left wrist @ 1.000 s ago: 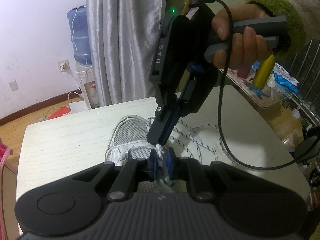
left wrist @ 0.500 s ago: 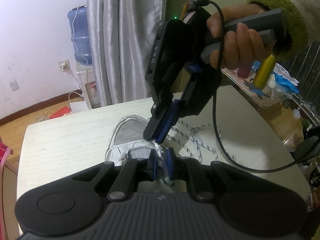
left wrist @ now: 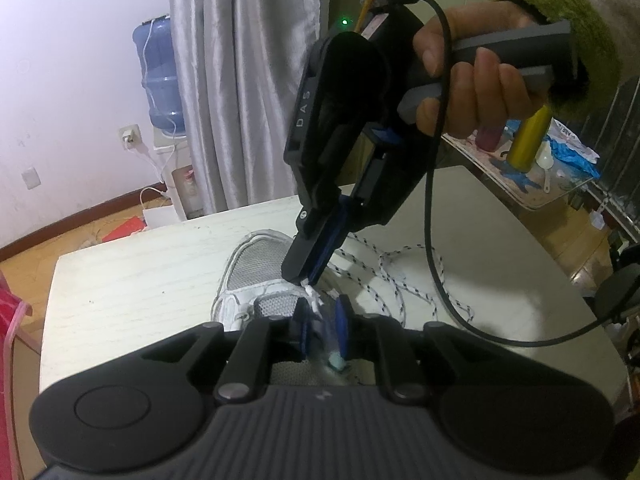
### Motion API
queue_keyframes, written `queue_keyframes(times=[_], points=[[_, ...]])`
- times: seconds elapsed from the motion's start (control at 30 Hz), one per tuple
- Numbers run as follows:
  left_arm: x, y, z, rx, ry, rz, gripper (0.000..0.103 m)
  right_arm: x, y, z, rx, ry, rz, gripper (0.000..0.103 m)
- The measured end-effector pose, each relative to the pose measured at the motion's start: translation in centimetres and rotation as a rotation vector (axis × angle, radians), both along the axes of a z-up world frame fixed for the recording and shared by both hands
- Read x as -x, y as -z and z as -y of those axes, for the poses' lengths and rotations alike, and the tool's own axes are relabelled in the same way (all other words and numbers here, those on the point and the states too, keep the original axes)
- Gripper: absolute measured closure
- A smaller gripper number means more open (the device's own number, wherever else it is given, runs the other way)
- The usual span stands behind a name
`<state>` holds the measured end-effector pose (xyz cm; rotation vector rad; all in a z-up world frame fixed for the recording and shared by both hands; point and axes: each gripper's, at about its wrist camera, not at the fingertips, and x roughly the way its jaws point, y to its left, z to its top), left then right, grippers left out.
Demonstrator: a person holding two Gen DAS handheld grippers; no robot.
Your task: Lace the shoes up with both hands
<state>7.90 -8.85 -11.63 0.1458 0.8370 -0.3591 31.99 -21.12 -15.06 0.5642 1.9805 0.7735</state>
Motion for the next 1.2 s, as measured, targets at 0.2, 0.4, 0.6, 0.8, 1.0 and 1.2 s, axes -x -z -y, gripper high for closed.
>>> queue_keyframes(times=[0.2,0.4,0.6,0.8,1.0,1.2], points=[[-0.1,0.0,0.0,0.002,0.002,0.002,0.090,0.1,-0.5,-0.7,-0.017,-0.051,0.040,0.101],[0.0,0.2,0.0,0.002,-0.001,0.007,0.089,0.3,-0.9,-1.1,-0.029,-0.088,0.069,0.101],[0.0,0.1,0.2,-0.019,-0.012,0.005,0.088,0.3,-1.1,-1.5,-0.034,-0.110,0.085,0.101],[0.5,-1.6,0.9,-0.079,-0.038,0.002,0.086,0.3,-0.7,-1.3,-0.045,-0.083,0.067,0.101],[1.1,-2.3,3.4,-0.218,0.019,0.011,0.084,0.3,-0.3,-0.7,-0.063,-0.051,0.042,0.101],[-0.4,-2.3,3.6,-0.219,-0.041,-0.051,0.087,0.3,0.2,-0.3,-0.085,-0.024,0.018,0.101]])
